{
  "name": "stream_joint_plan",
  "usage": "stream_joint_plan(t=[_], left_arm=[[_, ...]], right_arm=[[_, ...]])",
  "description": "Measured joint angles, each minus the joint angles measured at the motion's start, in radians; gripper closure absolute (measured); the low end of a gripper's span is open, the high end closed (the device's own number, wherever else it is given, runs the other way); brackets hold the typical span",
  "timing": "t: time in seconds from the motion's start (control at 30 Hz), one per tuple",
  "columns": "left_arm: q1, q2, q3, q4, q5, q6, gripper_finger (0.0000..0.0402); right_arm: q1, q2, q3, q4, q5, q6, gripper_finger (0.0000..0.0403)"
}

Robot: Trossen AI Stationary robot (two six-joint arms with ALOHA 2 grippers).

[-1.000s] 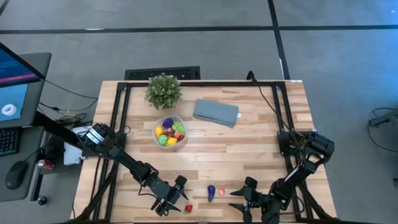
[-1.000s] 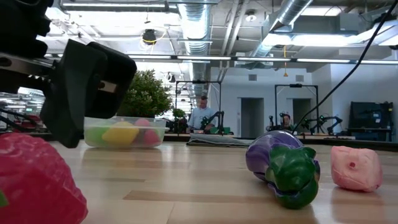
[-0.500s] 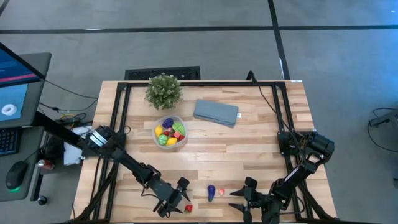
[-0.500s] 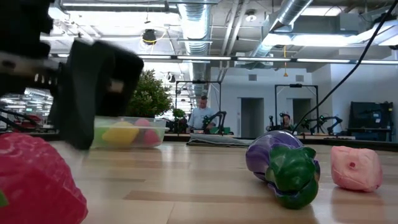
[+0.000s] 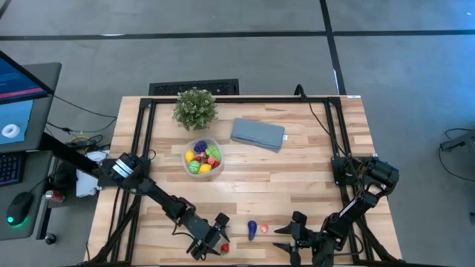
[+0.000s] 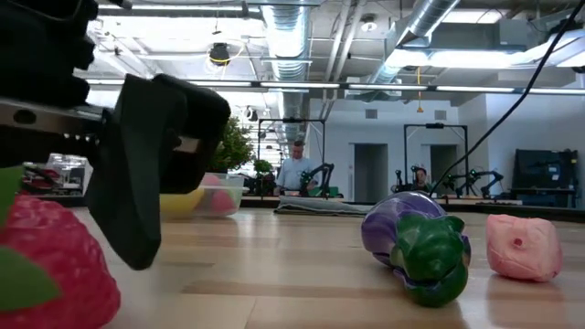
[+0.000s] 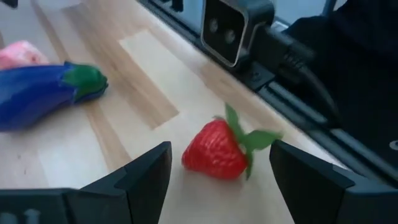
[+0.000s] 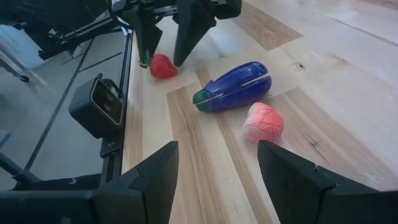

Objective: Pick and placing Produce into tupperware
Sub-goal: Put the strawberry into the transparent bin

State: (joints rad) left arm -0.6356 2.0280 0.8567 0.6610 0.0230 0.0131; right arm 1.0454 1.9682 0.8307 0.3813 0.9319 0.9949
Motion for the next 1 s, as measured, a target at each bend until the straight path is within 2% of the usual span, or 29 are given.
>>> stream_joint_plan(t=[0.43, 0.8, 1.0], left_arm=[[0.016, 0.004, 0.0, 0.011, 0.026, 0.003, 0.0146], [0.017, 0.004, 0.0, -0.006, 0.035, 0.003, 0.0211], [0.019, 0.004, 0.0, -0.014, 0.035, 0.003, 0.0228]], right_arm=[[0.0, 0.0, 0.0, 0.0, -0.001, 0.0, 0.0159], [0.0, 0.0, 0.0, 0.0, -0.001, 0.0, 0.0159], [0.0, 0.0, 0.0, 0.001, 0.0, 0.0, 0.0159]])
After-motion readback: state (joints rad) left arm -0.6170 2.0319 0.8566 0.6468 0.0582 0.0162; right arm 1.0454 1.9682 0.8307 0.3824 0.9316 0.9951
